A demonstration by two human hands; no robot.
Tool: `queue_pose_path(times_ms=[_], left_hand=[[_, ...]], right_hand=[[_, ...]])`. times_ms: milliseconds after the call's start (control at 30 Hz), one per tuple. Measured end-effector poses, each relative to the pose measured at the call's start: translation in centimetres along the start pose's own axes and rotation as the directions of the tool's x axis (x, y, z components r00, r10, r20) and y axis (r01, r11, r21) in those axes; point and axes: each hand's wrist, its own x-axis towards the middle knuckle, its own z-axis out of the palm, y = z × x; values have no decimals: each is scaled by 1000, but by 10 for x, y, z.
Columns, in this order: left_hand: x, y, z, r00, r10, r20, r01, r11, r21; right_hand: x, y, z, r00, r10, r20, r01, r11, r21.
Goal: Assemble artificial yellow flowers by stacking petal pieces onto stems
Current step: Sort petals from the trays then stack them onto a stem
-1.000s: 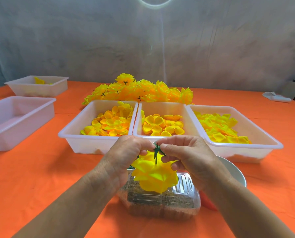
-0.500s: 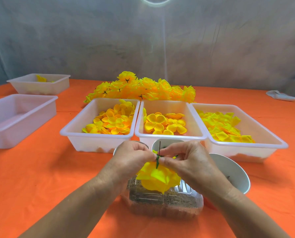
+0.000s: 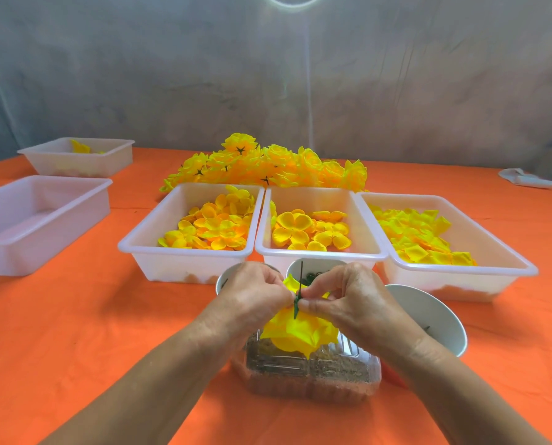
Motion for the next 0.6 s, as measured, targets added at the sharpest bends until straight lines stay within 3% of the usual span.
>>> queue_pose_path(times_ms=[200, 367, 600], left_hand=[[-6, 3, -7, 993, 106, -58, -101, 991, 86], [-9, -7, -8, 943, 327, -69, -317, 941, 122], [-4, -24, -3, 861, 497, -109, -474, 861, 182]], right_hand=[[2, 5, -1, 999, 5, -43, -3, 998, 55], [5, 9, 0, 999, -28, -45, 32, 997, 69], [8, 23, 5, 990, -133, -42, 139, 968, 207]])
